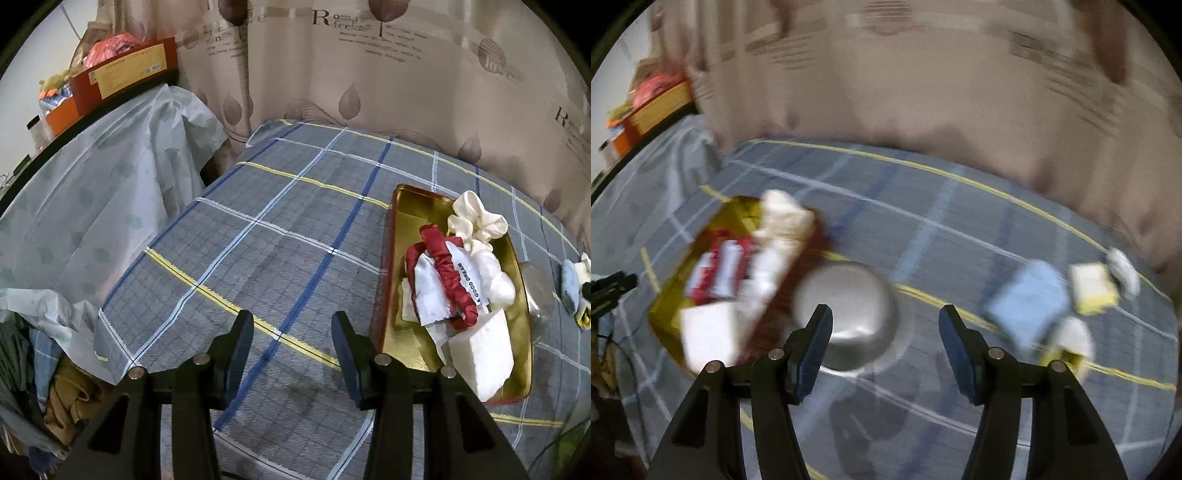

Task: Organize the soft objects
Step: 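Grasp the white fluffy pad with yellow trim with the right gripper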

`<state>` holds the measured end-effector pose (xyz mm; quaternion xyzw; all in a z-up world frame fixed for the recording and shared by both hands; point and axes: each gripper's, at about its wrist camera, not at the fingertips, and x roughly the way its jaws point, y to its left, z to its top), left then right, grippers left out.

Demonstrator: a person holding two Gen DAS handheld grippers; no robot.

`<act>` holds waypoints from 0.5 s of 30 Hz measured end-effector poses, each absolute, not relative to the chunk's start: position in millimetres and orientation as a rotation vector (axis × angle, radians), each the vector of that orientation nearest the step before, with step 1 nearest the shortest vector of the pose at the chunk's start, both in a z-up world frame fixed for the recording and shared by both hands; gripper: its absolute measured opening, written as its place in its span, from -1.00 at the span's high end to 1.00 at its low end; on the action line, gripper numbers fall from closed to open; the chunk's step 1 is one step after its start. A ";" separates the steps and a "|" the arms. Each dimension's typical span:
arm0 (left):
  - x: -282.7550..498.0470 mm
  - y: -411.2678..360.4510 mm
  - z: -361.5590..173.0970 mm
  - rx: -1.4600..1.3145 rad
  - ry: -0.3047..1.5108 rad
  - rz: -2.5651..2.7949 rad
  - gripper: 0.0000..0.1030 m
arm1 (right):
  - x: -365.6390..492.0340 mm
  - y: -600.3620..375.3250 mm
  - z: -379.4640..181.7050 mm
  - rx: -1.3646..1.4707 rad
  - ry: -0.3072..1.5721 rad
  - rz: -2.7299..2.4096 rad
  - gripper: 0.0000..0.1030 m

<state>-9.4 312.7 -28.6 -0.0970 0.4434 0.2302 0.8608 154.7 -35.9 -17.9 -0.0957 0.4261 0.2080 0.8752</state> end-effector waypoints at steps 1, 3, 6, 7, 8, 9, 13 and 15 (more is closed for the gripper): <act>-8.8 310.9 -29.1 -0.200 0.933 0.479 0.13 | 157.9 -50.1 -17.1 -0.189 0.893 0.405 -0.15; -7.9 308.3 -30.0 -0.195 0.936 0.475 0.13 | 167.2 -80.5 -15.7 -0.168 0.903 0.345 -0.26; -7.1 304.5 -30.8 -0.171 0.938 0.478 0.13 | 179.3 -116.8 -18.6 -0.152 0.926 0.254 -0.26; -7.0 303.5 -30.6 -0.166 0.937 0.478 0.13 | 182.7 -126.1 -20.5 -0.142 0.933 0.235 -0.26; -7.1 302.9 -30.4 -0.165 0.936 0.475 0.13 | 185.7 -135.3 -23.1 -0.131 0.938 0.219 -0.27; -7.1 302.3 -30.1 -0.166 0.934 0.475 0.13 | 189.8 -146.3 -27.5 -0.115 0.950 0.200 -0.27; -7.2 300.7 -28.9 -0.169 0.928 0.486 0.13 | 206.8 -170.6 -47.3 -0.071 0.995 0.161 -0.27; -7.6 299.2 -27.3 -0.173 0.920 0.490 0.13 | 214.5 -179.3 -58.0 -0.051 1.021 0.148 -0.27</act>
